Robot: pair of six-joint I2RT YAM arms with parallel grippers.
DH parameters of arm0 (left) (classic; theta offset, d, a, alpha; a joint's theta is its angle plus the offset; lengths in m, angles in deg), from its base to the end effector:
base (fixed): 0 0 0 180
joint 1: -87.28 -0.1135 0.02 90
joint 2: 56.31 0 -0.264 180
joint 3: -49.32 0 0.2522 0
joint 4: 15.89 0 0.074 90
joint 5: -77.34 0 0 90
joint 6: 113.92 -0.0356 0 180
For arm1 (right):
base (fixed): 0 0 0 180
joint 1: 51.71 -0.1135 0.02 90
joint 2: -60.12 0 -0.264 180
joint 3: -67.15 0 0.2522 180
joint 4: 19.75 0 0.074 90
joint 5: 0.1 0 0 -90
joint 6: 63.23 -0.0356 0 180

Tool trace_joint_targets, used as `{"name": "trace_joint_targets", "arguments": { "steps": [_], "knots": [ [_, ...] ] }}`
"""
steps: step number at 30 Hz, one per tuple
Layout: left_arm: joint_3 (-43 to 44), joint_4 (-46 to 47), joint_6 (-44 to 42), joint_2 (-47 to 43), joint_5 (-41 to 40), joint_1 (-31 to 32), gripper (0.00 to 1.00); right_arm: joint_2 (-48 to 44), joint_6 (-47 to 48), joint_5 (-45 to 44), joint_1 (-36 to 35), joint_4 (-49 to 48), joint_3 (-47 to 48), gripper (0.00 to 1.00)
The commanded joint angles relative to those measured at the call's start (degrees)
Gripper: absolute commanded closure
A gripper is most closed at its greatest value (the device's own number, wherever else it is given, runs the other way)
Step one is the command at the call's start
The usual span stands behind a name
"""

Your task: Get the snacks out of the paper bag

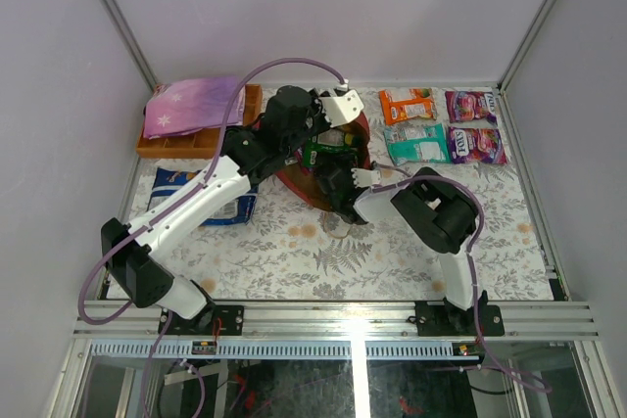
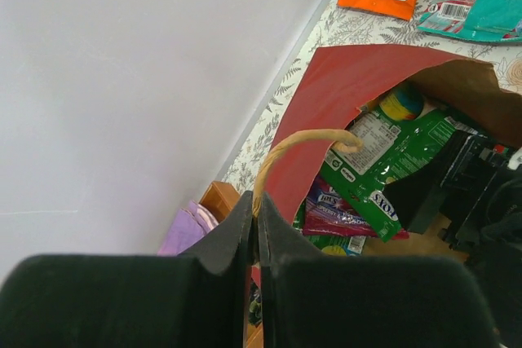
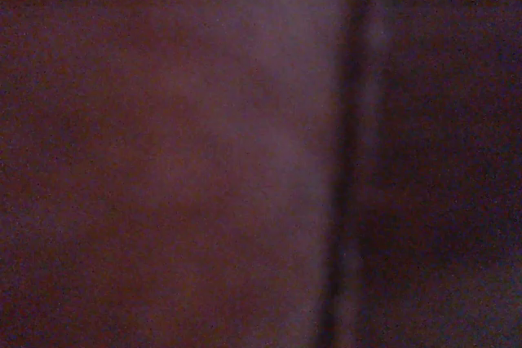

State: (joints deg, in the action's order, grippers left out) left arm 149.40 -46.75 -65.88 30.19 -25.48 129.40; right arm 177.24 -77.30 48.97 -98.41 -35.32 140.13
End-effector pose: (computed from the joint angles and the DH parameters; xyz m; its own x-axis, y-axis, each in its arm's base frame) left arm 0.2670 -0.2308 0.4039 0.1683 0.7267 -0.6660 0.5167 0.5103 0.6874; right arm 0.2981 0.2824 0.1246 -0.0709 0.9934 -0.0904 0.3559 0.1098 0.9281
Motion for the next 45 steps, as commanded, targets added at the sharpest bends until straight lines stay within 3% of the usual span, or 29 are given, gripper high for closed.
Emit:
{"name": "trace_joint_targets", "arguments": {
  "steps": [1, 5, 7, 12, 15, 19, 22, 27, 30, 33, 37, 40, 42, 45],
  "knots": [
    [1.74, 0.83, 0.4, 0.18, 0.6, 0.9, 1.0, 1.55, 7.01, -6.51, 0.85, -7.86, 0.99, 0.32],
    [1.26, 1.14, 0.35, -0.18, 0.51, 1.03, 1.0, 0.39, 16.77, -5.38, 0.74, -17.47, -0.3, 0.83],
    [0.96, 1.44, 0.3, -0.11, 0.5, 0.94, 1.0, -0.91, 21.45, -4.57, 0.65, -20.2, -1.08, 0.98],
    [0.96, 1.62, -0.04, 0.32, 0.03, 1.04, 1.0, -8.17, 34.03, -1.01, -2.21, -22.32, -5.32, 1.0],
    [0.97, 1.8, -0.22, 0.67, -0.4, 1.03, 1.0, -15.41, 39.69, 3.53, -5.45, -13.6, -7.74, 1.0],
    [1.08, 1.83, -0.51, 1.19, -0.8, 0.95, 1.0, -27.41, 41.56, 17.76, -7.14, -1.26, -12.42, 1.0],
    [1.48, 1.62, -0.43, 1.96, -0.72, 0.95, 1.0, -38.86, 43.8, 21.6, -8.01, 7.11, -18.14, 1.0],
    [1.83, 1.22, -0.41, 2.84, -1.11, 0.69, 1.0, -61.66, 46.97, 17.39, -8.13, 26.45, -24.73, 1.0],
    [1.96, 1.19, -0.41, 3.22, -1.16, 0.39, 1.0, -74.66, 47.92, 11.5, -8.06, 39.98, -24.4, 1.0],
    [2.09, 1.03, -0.56, 3.33, -1.35, 0.11, 1.0, -81.66, 49.4, 4.86, -7.98, 52.3, -20.84, 1.0],
    [1.92, 1.01, -0.74, 3.0, -1.41, -0.19, 1.0, -81.59, 50.36, -4.9, -7.78, 66.27, -12.48, 1.0],
    [1.92, 1.02, -0.84, 2.92, -1.16, -0.33, 1.0, -77.51, 53.66, -6.47, -5.64, 67.09, -6.9, 1.0],
    [1.92, 1.02, -1.0, 3.11, -1.16, -0.65, 1.0, -73.57, 58.75, 0.07, -0.31, 62.95, -4.15, 1.0],
    [2.33, 0.56, -1.01, 3.26, -1.42, -1.42, 1.0, -66.13, 63.86, 21.73, 15.37, 55.73, -0.66, 1.0]
  ]
}}
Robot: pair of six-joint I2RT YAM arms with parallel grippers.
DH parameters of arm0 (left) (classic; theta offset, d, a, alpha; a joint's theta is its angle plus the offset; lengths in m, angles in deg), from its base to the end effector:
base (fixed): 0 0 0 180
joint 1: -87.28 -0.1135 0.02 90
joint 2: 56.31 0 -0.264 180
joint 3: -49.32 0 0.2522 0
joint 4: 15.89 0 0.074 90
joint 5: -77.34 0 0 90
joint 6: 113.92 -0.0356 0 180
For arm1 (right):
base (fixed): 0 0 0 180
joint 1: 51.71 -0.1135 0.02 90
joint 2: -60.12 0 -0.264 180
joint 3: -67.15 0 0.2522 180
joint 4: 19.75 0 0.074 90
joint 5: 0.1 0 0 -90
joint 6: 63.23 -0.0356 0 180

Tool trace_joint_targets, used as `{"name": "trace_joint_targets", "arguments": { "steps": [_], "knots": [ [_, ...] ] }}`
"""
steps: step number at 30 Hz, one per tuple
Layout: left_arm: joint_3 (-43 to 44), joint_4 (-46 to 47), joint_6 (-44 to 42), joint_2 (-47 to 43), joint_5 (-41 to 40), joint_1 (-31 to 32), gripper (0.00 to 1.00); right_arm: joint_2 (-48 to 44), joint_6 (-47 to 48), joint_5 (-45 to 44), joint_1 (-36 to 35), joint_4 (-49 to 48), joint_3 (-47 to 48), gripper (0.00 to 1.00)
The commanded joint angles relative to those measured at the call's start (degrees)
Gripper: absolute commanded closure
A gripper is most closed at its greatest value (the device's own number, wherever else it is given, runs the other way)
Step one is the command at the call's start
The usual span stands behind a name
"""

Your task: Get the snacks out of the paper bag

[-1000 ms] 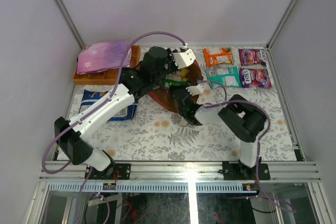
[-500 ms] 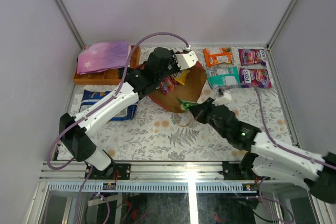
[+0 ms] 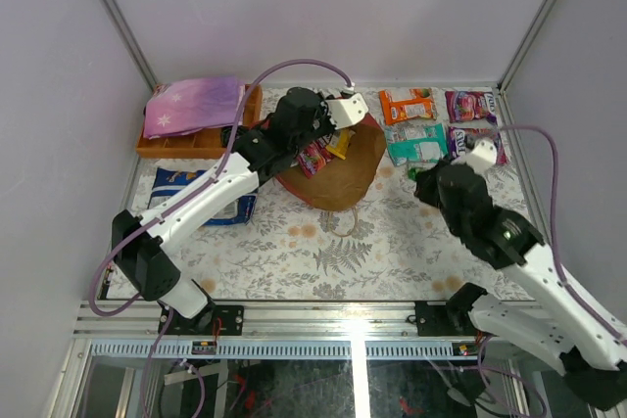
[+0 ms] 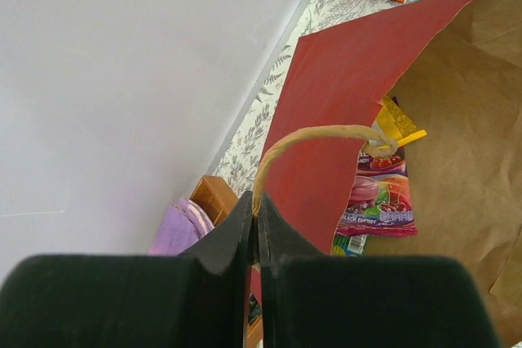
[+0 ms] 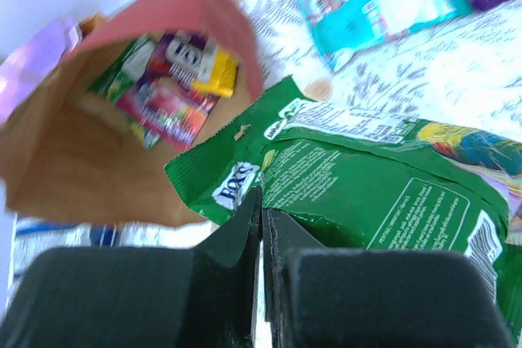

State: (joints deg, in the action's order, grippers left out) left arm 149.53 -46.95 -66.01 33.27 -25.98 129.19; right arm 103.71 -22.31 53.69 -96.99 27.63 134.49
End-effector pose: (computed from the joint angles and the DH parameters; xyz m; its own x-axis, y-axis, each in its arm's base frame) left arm 0.2792 -0.2395 0.3861 0.1352 0.7551 -0.6415 0.5372 0.4881 0.6878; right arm 0.1231 0.0944 0.3559 -0.3302 0.5330 -0.7790 0.0870 0.8390 0.5372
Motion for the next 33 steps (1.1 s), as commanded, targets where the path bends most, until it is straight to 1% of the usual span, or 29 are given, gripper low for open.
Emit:
{"name": "trace_joint_targets", "arguments": {
  "steps": [1, 3, 5, 7, 9, 14, 19, 23, 27, 33],
  "knots": [
    [2.22, 0.55, -0.83, 0.08, -0.97, -1.48, 1.0, 9.2, 9.59, 22.15, 18.55, -10.19, 5.58, 1.0],
    [1.98, 0.34, -0.57, -0.45, -1.08, -2.19, 1.0, 13.27, 10.76, 27.49, 25.37, -16.02, 7.16, 1.0],
    [1.44, 0.46, -0.54, -1.37, -0.76, -2.87, 1.0, 19.53, 11.0, 34.91, 31.61, -20.62, 10.82, 1.0],
    [1.38, 0.44, -0.6, -2.02, -0.82, -3.62, 1.0, 27.95, 10.9, 41.78, 34.94, -23.79, 16.15, 1.0],
    [1.82, 0.15, -0.48, -2.3, -1.14, -4.87, 1.0, 38.43, 11.88, 45.16, 35.34, -25.32, 22.87, 1.0],
    [4.09, -0.79, -0.13, -2.08, -3.99, -8.44, 1.0, 59.16, 11.24, 52.24, 35.44, -27.53, 41.97, 1.0],
    [6.48, -2.41, 0.64, -1.93, -4.3, -9.89, 1.0, 78.32, 7.89, 58.68, 35.39, -28.83, 58.9, 1.0],
    [7.35, -3.7, 0.78, -1.98, -4.8, -10.47, 1.0, 91.67, 3.54, 62.87, 34.78, -31.74, 69.33, 1.0],
    [7.65, -4.34, 0.78, -1.91, -5.36, -10.75, 1.0, 100.28, 1.81, 63.21, 32.65, -32.56, 76.07, 1.0],
    [8.68, -5.61, 1.03, -1.47, -6.03, -10.88, 1.0, 102.7, 0.24, 62.09, 30.28, -36.86, 73.86, 1.0]
  ]
}}
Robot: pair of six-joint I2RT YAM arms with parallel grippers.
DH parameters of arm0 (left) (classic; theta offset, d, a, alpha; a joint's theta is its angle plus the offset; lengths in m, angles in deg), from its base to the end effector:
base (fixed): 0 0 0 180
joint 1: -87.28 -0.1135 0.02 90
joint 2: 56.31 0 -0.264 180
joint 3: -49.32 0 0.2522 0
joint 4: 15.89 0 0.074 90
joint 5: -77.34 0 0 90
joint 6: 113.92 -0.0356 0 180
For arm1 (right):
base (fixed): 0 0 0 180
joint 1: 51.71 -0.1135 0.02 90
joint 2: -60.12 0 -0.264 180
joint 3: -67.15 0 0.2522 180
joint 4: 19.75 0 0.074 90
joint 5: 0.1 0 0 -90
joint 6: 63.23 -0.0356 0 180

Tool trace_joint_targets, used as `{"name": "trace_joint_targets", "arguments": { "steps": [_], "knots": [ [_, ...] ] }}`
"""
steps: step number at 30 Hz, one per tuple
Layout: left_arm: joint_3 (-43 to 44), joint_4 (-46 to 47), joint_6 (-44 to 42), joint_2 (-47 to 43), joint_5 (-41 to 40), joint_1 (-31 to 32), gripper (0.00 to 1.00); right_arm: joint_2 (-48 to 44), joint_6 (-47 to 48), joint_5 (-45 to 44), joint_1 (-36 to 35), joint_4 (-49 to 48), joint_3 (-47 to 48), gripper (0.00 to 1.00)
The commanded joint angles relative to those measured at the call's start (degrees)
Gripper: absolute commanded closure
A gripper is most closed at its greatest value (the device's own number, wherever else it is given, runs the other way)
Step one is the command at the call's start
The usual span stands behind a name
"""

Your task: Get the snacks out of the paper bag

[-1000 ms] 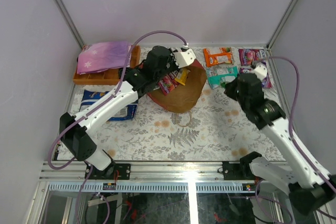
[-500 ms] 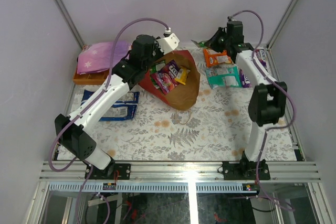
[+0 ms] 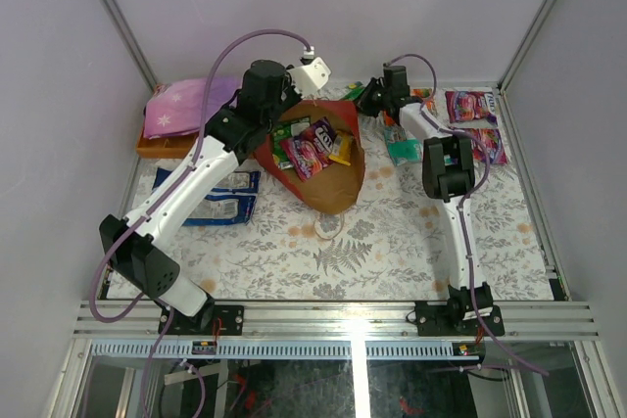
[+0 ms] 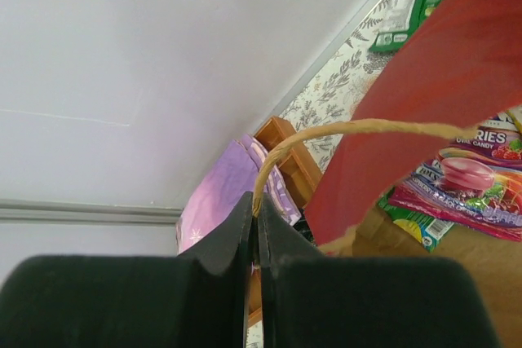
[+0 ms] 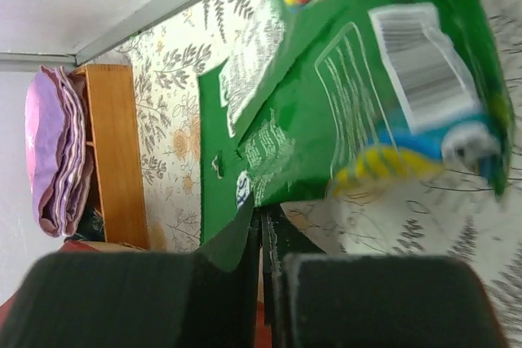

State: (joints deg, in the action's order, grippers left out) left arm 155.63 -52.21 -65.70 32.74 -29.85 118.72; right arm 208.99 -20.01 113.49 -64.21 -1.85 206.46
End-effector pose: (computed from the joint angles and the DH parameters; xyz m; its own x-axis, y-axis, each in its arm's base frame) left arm 0.3114 -0.1780 0.4170 -0.0346 0.7672 -0.6405 0.3795 0.6030 0.7017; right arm 0.5722 0.1415 0.1589 -0.7055 0.5276 -0.4732 -0.0452 0.6328 0.7730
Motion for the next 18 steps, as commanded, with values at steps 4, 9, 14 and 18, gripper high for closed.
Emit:
{"name": "trace_joint_targets", "arguments": {
  "steps": [4, 9, 14, 18],
  "knots": [
    [2.66, -0.59, 0.87, -0.9, -2.24, -0.43, 1.0, -3.18, -2.22, 5.7, -2.8, -8.98, 1.11, 0.66],
    [2.68, -1.03, 0.82, -1.19, -2.57, -0.5, 1.0, -18.44, 0.86, 2.53, -3.42, -12.13, -10.99, 0.26],
    [2.88, -2.29, 1.35, -2.58, -2.77, -0.42, 1.0, -37.89, 1.18, -1.3, -3.5, -17.84, -26.87, 0.21],
    [2.61, -2.66, 1.93, -4.62, -1.97, -0.31, 1.0, -53.8, 2.28, -5.04, -5.21, -20.67, -41.9, 0.21]
  ]
}}
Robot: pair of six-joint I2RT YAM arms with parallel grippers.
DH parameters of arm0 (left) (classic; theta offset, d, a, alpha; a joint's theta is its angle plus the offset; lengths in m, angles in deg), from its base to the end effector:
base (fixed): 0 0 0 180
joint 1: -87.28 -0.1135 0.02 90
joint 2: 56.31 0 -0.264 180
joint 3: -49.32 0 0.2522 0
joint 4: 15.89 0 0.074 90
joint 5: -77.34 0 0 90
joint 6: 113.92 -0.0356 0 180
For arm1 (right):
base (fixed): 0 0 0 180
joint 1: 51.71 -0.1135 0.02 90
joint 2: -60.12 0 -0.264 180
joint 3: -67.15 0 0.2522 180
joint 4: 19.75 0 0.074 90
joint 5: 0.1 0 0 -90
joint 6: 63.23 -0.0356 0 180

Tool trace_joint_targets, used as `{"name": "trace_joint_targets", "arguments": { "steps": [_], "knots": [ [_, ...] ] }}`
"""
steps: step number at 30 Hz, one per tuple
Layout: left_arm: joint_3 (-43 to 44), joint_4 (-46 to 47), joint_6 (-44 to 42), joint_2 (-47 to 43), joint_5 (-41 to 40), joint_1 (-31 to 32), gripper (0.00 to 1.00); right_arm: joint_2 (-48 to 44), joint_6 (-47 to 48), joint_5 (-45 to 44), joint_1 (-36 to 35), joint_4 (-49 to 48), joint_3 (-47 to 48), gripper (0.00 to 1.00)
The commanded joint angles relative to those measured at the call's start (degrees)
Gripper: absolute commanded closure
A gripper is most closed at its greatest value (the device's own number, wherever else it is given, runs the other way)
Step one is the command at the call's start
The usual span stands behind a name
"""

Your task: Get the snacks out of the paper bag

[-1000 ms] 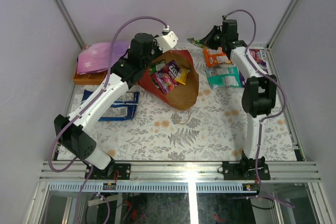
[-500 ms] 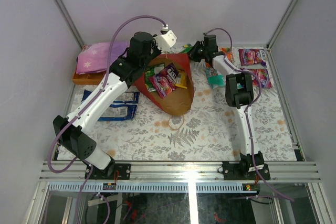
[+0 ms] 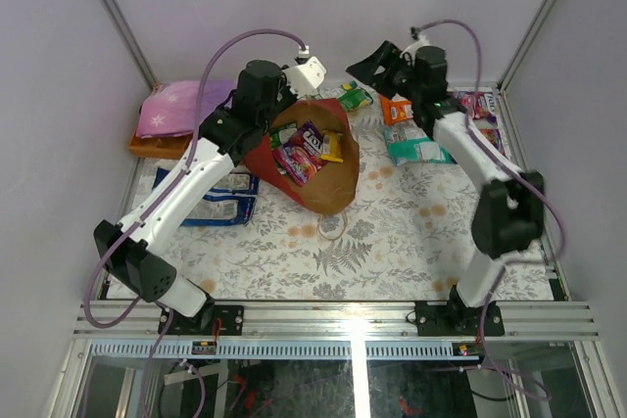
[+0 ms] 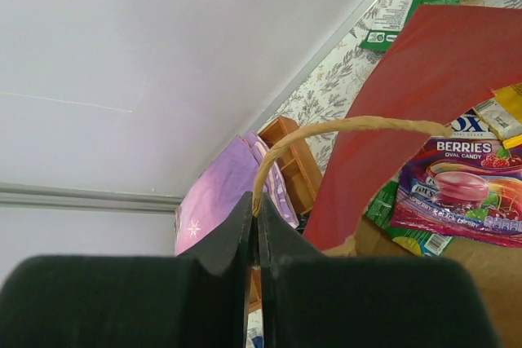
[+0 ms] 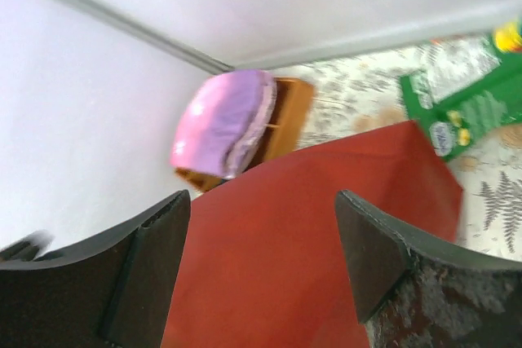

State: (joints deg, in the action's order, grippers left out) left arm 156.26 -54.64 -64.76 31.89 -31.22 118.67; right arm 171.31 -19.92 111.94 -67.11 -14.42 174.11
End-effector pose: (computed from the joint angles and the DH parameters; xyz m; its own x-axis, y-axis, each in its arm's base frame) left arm 0.3062 -0.1736 0.4215 -0.0650 0.7659 -0.6396 0.3714 0.6135 0.6969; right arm 0.4519 0.1383 0.3233 -0.5485 0.5485 -0.6311 -0.2971 0.5777 0.7603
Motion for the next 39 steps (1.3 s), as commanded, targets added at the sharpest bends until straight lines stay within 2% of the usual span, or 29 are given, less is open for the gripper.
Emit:
{"name": "trace_joint_targets", "arguments": {
  "steps": [1, 3, 6, 9, 13, 16, 23, 27, 30, 32, 35, 39],
  "knots": [
    [2.0, -0.15, 1.18, -4.14, -0.32, -0.24, 1.0, -20.63, 3.26, -5.79, -3.67, -8.25, -13.52, 0.22],
    [2.24, -0.14, 1.63, -4.6, 0.15, -0.12, 1.0, -28.7, 7.89, -12.21, -8.31, -7.09, -20.15, 0.24],
    [2.64, -0.14, 2.31, -4.86, 0.13, 0.41, 1.0, -37.86, 16.32, -21.39, -19.7, -4.87, -28.69, 0.3],
    [3.32, 0.14, 3.19, -4.44, 0.14, 0.75, 1.0, -41.67, 16.34, -23.07, -26.65, -4.56, -34.82, 0.38],
    [4.87, 0.64, 4.86, -3.02, 1.15, 1.26, 1.0, -40.76, 15.62, -27.03, -33.92, -7.26, -40.72, 0.39],
    [5.54, 0.59, 5.4, -2.21, 0.95, 2.11, 1.0, -37.02, 12.59, -27.88, -36.03, -10.22, -41.79, 0.39],
    [8.02, -1.14, 6.28, -1.85, -0.42, 6.02, 1.0, -27.76, 16.62, -37.39, -45.09, -8.52, -32.99, 0.28],
    [7.62, -1.37, 6.3, -2.46, -1.02, 7.89, 1.0, -20.96, 10.89, -43.98, -45.69, -4.18, -29.38, 0.27],
    [7.16, -1.46, 5.69, -2.85, -1.5, 8.24, 1.0, -18.46, 8.78, -49.67, -45.69, -5.78, -32.03, 0.28],
    [6.58, -1.55, 5.15, -3.24, -1.93, 8.24, 1.0, -20.2, 8.16, -53.65, -45.69, -9.87, -36.95, 0.28],
    [5.52, -1.54, 4.4, -3.97, -2.14, 8.25, 1.0, -26.71, 10.1, -55.7, -45.69, -22.41, -46.24, 0.29],
    [5.03, -1.03, 3.87, -4.13, -2.23, 8.24, 1.0, -35.65, 15.75, -52.47, -45.69, -29.83, -52.52, 0.29]
  ]
}}
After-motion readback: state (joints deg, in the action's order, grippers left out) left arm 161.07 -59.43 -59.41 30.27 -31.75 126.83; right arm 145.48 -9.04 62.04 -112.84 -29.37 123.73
